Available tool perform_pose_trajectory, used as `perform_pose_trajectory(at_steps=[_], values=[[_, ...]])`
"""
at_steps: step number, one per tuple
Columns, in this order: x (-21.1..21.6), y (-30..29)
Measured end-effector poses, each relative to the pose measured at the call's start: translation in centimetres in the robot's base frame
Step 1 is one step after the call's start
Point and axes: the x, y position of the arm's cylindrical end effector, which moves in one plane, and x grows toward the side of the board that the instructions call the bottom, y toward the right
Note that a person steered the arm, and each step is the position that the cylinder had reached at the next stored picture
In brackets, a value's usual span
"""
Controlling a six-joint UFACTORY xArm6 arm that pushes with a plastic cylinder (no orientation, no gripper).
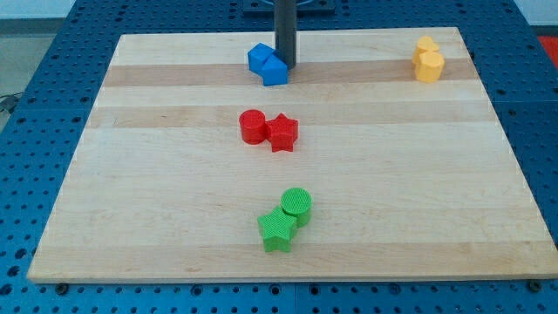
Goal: Move the blue triangle above to the red blocks
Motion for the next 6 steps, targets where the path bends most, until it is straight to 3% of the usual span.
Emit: perform_pose_trajectory(at_steps=[4,5,6], values=[[0.1,-7.3],[0.7,-2.2],[0.7,-2.1]])
